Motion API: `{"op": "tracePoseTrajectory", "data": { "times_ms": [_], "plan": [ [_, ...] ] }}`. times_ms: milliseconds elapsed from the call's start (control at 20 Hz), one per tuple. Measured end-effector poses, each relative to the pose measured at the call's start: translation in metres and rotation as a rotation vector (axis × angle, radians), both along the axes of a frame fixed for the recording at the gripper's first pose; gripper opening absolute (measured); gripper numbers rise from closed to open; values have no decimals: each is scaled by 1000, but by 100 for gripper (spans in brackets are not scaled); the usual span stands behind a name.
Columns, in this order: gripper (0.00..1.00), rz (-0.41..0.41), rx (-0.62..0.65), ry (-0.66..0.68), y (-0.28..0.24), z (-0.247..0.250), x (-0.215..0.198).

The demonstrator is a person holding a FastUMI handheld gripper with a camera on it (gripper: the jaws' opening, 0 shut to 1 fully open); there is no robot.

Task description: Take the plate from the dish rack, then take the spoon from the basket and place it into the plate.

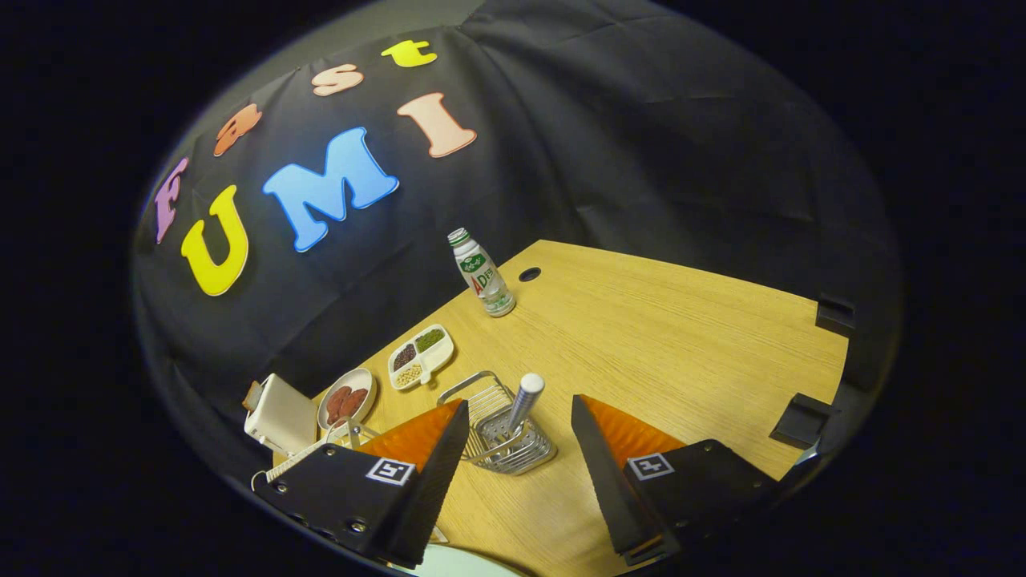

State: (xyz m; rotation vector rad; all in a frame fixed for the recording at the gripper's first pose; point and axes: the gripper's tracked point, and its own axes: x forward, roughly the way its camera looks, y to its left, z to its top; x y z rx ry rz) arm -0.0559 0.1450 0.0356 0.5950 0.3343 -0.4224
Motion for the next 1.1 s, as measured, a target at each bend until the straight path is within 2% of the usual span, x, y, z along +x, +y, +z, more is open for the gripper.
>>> {"op": "tracePoseTrajectory", "data": {
  "times_ms": [200,300,400,550,600,650,700,800,850,1100],
  "plan": [
    [79,17,7,-3,-7,-12,23],
    [57,34,3,14,-9,-22,33],
    [57,54,-1,23,-6,-24,41],
    [40,81,-19,54,-6,-33,50],
    [40,112,-6,3,2,-23,57],
    [19,126,-18,-12,4,-17,60],
    [14,128,-42,11,2,-17,56],
    [14,152,-55,10,12,-13,60],
    [9,159,-65,11,14,-10,61],
    [9,177,-153,48,21,1,64]
  ]
}}
